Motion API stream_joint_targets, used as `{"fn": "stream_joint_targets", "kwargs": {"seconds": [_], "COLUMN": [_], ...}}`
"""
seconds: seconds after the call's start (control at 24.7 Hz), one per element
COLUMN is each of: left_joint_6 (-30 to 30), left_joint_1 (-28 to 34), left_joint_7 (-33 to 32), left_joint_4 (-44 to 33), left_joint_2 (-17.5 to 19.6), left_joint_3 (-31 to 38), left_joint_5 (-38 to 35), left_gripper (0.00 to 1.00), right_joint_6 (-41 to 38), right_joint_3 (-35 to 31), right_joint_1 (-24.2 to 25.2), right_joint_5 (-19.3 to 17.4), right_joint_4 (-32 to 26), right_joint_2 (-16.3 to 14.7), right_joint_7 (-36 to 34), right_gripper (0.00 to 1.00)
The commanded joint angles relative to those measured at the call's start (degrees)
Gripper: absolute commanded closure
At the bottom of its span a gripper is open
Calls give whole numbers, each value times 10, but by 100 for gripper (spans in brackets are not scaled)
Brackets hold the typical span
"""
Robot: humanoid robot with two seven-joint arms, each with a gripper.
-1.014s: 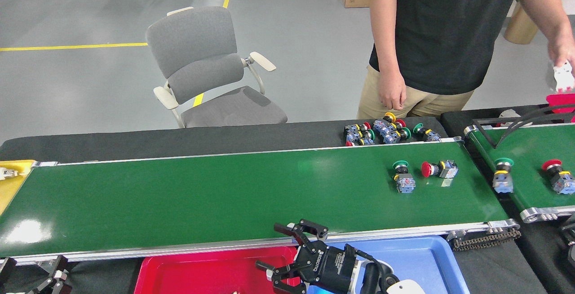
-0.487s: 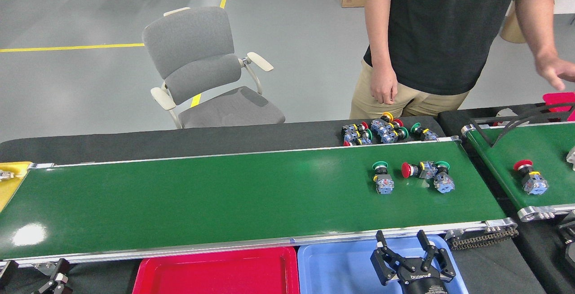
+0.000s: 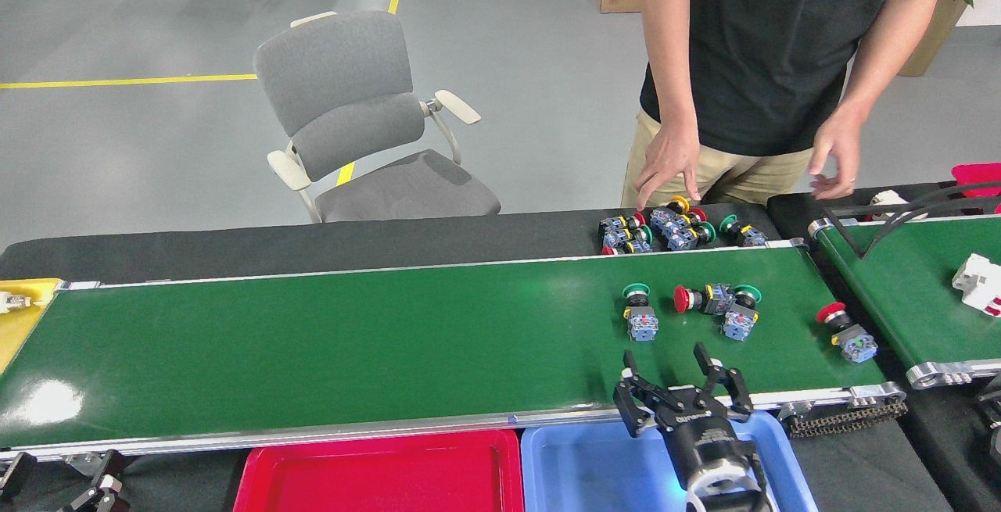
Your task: Pick switch part from conveyor to tray
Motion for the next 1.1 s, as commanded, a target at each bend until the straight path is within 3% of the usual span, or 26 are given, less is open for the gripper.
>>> {"fn": "stream_joint_targets", "kwargs": {"seconds": [0.0, 0.12, 0.2, 0.28, 0.32, 0.41, 0.57, 0.65, 0.85, 0.89, 0.93, 0.97, 1.05], "left_joint_6": [2, 2, 2, 2, 2, 2, 2, 2, 2, 2, 3, 3, 4], "left_joint_1": [-2, -3, -3, -3, -3, -3, -4, -4, -4, -4, -4, -4, -5], "left_joint_7": [2, 2, 2, 2, 2, 2, 2, 2, 2, 2, 2, 2, 2], "left_joint_4": [-6, -6, -5, -4, -4, -4, -4, -4, -4, -4, -4, -4, -4], "left_joint_2": [3, 4, 4, 5, 5, 4, 4, 4, 4, 4, 4, 4, 5], "left_joint_3": [1, 1, 1, 1, 1, 0, -3, -1, 3, 3, 3, 3, -2], "left_joint_5": [-1, -1, -1, -1, -1, -1, -1, 0, 1, 2, 2, 2, 2], "left_gripper": [0, 0, 0, 0, 0, 0, 0, 0, 0, 0, 0, 0, 0], "right_joint_6": [24, 24, 23, 20, 19, 17, 6, -39, -358, -441, -492, -510, -510], "right_joint_3": [8, 9, 10, 21, 30, 35, 50, 64, 76, 76, 76, 78, 93], "right_joint_1": [-31, -60, -69, -73, -73, -73, -70, -61, 31, 42, 44, 45, 47], "right_joint_5": [-1, -1, -1, 0, 0, -2, -3, -3, -4, -4, -4, -4, -2], "right_joint_4": [24, 72, 84, 88, 88, 88, 84, 60, -91, -110, -114, -114, -111], "right_joint_2": [10, 27, 30, 24, 22, 18, 14, 8, -22, -35, -36, -33, -27], "right_joint_7": [0, 0, 0, 0, 1, 1, 2, -8, -28, -29, -29, -28, -24], "right_gripper": [2, 4, 26, 66, 76, 84, 91, 91, 85, 76, 48, 3, 0]}}
